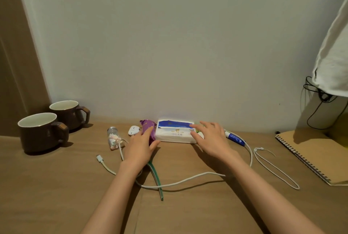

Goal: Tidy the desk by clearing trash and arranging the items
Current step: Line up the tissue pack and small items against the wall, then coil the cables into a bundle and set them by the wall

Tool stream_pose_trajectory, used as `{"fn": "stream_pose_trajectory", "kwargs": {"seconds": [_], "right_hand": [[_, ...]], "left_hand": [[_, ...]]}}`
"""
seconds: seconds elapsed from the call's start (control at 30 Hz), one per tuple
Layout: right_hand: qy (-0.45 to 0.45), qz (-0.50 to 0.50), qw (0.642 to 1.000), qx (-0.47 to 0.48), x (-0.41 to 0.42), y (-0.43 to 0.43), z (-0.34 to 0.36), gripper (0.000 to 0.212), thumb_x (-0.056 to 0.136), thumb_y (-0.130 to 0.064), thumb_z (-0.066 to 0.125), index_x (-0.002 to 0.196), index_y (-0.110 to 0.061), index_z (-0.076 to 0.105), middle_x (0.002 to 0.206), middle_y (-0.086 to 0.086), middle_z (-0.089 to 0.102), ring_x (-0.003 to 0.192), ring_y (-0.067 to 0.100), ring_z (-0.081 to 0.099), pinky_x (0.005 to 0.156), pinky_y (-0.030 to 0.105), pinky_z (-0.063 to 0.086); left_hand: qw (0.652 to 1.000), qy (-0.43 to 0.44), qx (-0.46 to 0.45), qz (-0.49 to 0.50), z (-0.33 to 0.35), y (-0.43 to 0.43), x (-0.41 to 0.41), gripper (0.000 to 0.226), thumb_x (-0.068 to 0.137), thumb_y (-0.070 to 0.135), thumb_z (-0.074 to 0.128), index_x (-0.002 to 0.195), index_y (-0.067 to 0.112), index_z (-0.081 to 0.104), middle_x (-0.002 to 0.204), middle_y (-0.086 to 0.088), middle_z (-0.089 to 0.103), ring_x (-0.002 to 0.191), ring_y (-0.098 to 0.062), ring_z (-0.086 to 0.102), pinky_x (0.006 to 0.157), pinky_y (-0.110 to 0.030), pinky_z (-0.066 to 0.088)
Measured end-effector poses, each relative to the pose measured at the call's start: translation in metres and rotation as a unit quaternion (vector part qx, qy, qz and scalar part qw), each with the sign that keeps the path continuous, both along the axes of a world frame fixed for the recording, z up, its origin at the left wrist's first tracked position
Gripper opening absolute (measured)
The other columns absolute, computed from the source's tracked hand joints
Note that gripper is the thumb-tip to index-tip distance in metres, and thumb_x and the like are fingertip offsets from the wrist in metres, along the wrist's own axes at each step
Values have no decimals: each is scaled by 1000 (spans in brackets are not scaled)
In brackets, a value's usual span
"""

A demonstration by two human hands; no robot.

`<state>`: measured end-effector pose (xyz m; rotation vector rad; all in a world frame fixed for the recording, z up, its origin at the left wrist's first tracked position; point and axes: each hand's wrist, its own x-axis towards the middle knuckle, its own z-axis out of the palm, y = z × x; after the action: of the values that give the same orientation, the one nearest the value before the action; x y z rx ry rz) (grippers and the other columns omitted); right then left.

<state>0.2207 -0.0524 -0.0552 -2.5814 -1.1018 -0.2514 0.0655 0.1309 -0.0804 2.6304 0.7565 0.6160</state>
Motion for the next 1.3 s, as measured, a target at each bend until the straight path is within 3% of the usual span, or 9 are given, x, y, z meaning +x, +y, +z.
{"fn": "stream_pose_trajectory", "kwargs": {"seconds": [0.17,0.33,0.6,0.7,0.83,0.97,1.07,1.2,1.3], "right_hand": [[63,11,998,16,12,-18,-13,49,95,-59,32,142,-48,31,156,-3,27,143,28,18,115,50,21],[92,22,994,54,23,-24,-29,49,95,-56,36,143,-43,35,154,-3,32,142,19,23,113,42,26],[114,23,990,81,34,-30,-38,46,99,-46,36,143,-36,36,154,1,30,143,21,19,115,40,19],[76,8,994,74,30,-32,-34,46,98,-47,35,143,-36,38,152,-1,32,143,19,17,114,43,22],[-6,-20,990,140,26,-41,-14,36,97,-40,43,129,-27,57,138,-1,49,130,18,35,102,39,33],[32,-4,981,191,21,-61,5,26,95,-33,50,100,-20,71,104,-2,68,99,18,53,85,38,44],[61,20,985,161,16,-83,10,20,94,-32,54,93,-23,72,93,-11,68,94,16,56,83,39,47],[-4,-78,987,139,22,-105,-1,18,93,-26,55,104,-21,68,107,1,66,104,21,50,89,38,43],[24,-138,981,134,32,-115,-13,27,91,-24,58,117,-18,60,117,4,62,112,24,45,93,38,41]], "left_hand": [[997,-27,-63,-26,-2,6,13,55,94,38,47,145,23,31,139,-9,46,122,-26,47,98,-40,44],[994,-42,-74,-72,-3,10,24,48,94,25,51,141,21,39,140,-9,44,123,-25,44,104,-38,37],[989,-39,-107,-92,-6,8,34,48,96,24,48,142,29,36,149,-7,35,135,-24,34,110,-44,34],[990,-34,-107,-87,-4,2,31,49,97,27,44,144,30,32,154,-9,27,141,-23,25,113,-42,28],[994,-28,-83,-69,9,-12,20,48,97,34,43,144,34,31,157,-11,13,144,-27,12,113,-44,21],[992,-65,-55,-96,26,-21,9,43,96,36,44,138,30,42,151,-5,32,139,-23,25,111,-45,30],[982,-80,-65,-159,41,-43,1,40,92,46,45,128,31,54,124,7,58,113,-10,51,95,-37,47],[954,-18,-161,-252,54,-97,-11,48,80,64,43,118,39,59,106,26,62,97,7,56,85,-21,49],[939,55,-159,-301,53,-126,-7,47,81,63,47,121,39,56,104,20,63,94,6,57,79,-17,48]]}}
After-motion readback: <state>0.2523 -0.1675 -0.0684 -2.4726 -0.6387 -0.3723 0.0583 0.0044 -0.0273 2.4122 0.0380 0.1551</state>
